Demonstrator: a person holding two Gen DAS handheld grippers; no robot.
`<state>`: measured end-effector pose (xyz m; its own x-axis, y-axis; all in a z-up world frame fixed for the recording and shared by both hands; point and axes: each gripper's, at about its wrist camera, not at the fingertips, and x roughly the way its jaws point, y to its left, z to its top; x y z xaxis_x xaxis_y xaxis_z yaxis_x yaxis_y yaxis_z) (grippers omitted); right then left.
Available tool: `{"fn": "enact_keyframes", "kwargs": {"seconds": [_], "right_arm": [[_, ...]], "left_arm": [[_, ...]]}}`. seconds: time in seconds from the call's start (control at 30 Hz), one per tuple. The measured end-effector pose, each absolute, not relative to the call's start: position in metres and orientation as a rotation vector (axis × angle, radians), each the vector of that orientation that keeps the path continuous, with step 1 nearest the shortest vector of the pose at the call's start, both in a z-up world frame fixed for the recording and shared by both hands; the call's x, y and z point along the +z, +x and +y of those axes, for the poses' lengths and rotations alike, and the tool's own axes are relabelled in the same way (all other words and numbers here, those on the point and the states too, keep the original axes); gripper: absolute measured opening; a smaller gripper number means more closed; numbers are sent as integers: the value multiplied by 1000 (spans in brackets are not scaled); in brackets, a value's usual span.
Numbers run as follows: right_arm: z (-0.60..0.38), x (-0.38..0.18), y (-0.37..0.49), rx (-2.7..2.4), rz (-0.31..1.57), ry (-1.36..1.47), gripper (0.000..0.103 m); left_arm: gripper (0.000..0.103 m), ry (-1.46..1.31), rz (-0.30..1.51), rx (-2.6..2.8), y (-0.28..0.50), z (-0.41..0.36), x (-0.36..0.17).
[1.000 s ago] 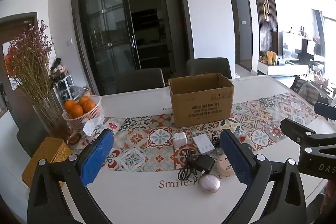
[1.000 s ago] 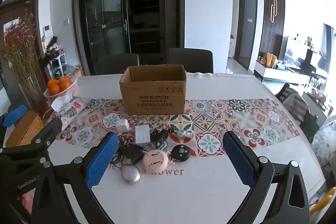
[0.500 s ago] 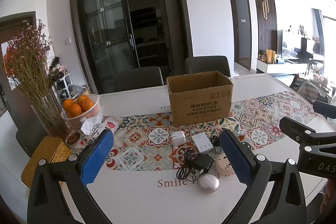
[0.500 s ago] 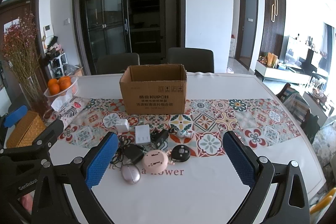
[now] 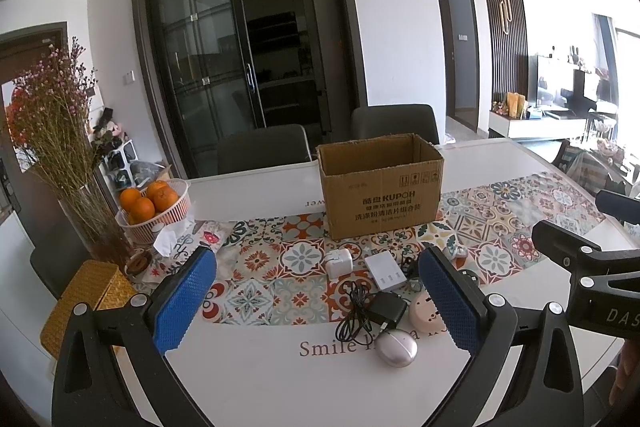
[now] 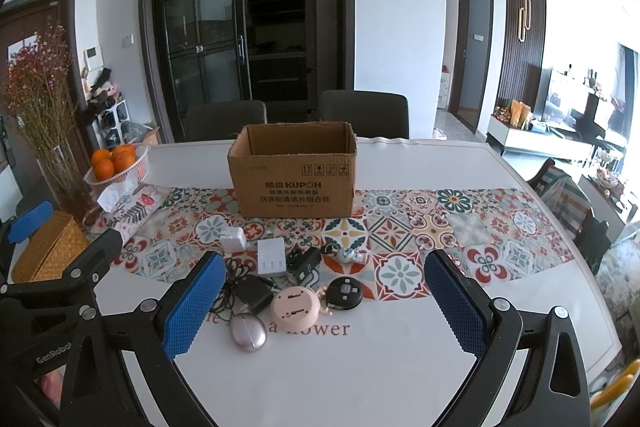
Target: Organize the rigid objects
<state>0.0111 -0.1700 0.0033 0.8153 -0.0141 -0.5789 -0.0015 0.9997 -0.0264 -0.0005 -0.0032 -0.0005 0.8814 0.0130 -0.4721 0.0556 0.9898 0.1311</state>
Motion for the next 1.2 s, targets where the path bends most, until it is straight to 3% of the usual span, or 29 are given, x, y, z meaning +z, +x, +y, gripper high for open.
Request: {"fn": "enact_keyframes", "kwargs": {"seconds": [1.2], "right_arm": [[-169, 1, 12, -6, 624, -25, 101]], "left_arm": [[103, 147, 502, -26, -1, -6, -5]]}}
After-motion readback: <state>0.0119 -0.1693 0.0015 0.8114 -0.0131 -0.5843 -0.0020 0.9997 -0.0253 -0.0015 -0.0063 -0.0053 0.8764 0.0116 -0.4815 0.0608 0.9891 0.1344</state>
